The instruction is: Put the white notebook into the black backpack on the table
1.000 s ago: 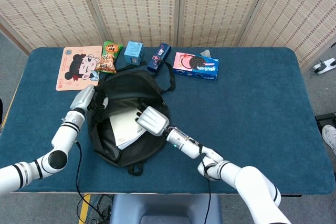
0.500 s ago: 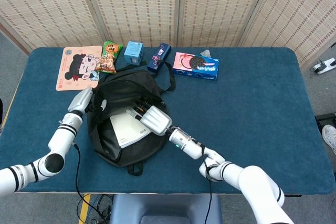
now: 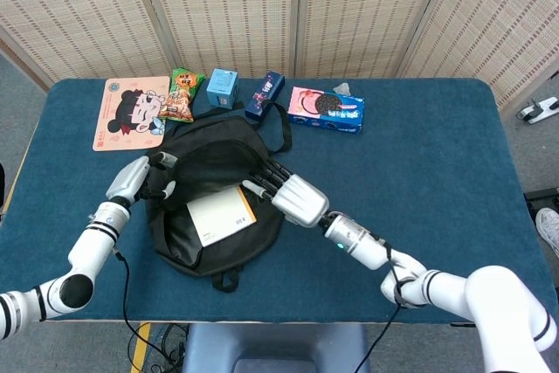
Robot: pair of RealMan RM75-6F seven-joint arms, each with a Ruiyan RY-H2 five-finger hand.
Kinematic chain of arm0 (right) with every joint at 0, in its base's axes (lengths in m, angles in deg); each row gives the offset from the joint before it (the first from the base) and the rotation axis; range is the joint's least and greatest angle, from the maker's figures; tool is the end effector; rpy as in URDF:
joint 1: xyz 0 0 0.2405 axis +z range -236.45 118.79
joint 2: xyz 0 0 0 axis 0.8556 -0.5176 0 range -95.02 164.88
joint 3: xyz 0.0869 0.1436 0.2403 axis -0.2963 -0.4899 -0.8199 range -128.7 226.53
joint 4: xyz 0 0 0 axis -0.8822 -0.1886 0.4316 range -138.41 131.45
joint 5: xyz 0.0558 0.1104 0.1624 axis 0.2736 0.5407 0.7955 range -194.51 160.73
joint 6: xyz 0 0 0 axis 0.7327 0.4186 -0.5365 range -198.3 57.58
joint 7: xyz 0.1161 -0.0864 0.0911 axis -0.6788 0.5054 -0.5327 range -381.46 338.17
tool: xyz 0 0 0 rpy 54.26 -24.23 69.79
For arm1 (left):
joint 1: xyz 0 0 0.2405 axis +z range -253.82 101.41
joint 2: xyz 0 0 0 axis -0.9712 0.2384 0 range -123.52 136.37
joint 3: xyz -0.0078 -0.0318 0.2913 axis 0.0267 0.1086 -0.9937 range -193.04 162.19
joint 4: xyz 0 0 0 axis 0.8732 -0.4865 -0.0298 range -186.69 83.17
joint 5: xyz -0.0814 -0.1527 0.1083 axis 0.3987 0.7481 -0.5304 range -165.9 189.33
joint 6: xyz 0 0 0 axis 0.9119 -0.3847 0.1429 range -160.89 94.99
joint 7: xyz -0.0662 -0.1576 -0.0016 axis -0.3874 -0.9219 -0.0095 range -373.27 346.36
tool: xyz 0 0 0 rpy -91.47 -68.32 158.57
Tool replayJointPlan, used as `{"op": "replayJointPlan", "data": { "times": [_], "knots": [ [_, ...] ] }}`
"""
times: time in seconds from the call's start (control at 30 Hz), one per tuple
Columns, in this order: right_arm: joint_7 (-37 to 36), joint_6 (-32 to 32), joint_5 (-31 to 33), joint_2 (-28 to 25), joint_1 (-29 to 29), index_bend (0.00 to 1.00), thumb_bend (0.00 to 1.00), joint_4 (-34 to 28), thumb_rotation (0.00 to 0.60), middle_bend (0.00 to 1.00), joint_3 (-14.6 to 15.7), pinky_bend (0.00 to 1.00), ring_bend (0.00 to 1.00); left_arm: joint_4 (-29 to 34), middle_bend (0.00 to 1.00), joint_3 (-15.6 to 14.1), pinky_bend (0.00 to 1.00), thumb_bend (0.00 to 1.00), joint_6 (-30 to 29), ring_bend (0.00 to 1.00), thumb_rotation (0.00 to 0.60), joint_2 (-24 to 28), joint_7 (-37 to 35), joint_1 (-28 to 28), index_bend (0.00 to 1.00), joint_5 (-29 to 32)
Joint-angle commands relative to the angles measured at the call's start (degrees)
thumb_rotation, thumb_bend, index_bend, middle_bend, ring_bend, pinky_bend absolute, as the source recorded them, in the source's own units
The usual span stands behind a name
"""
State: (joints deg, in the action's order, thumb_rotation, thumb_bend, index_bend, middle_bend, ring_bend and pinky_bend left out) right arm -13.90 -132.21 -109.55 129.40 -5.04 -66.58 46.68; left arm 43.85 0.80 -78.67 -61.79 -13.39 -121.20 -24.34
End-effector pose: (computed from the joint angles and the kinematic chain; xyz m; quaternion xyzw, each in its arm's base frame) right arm -0.1038 -0.4135 -0.0422 0.8365 -0.0933 0.4195 0.3398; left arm -0.2003 0.4291 0.0972 -0.5533 -0.6164 -0.3930 0.3993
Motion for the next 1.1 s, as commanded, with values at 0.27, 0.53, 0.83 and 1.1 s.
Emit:
{"op": "replayJointPlan", "data": {
  "times": [0.27,0.53,0.83,1.1],
  "knots": [
    [-4.5,-6.3,-3.5,-14.1,-8.0,0.00,0.04,-9.8,0.600,0.13,6.0,0.08,0.02,5.8,0.26,-2.8,0.15,0.41,-6.1,0.26,0.600,3.1,-2.1,6.4,0.30,-10.8],
    [-7.6,-10.0,0.0,-20.3,-14.6,0.20,0.15,-15.7,0.600,0.31,6.6,0.36,0.20,8.1,0.26,-5.3,0.15,0.41,-15.8,0.26,0.600,4.3,0.8,11.6,0.31,-15.3],
    [-2.2,-14.8,5.9,-26.9,-23.1,0.20,0.16,-23.4,0.600,0.31,6.1,0.36,0.20,10.0,0.26,-10.9,0.15,0.41,-31.3,0.26,0.600,4.2,9.7,19.8,0.32,-25.4],
    [2.9,-19.7,12.1,-33.9,-31.3,0.20,0.18,-31.9,0.600,0.28,5.8,0.36,0.20,10.7,0.24,-14.0,0.15,0.41,-43.8,0.24,0.600,3.0,15.5,27.3,0.30,-32.9]
  ]
}}
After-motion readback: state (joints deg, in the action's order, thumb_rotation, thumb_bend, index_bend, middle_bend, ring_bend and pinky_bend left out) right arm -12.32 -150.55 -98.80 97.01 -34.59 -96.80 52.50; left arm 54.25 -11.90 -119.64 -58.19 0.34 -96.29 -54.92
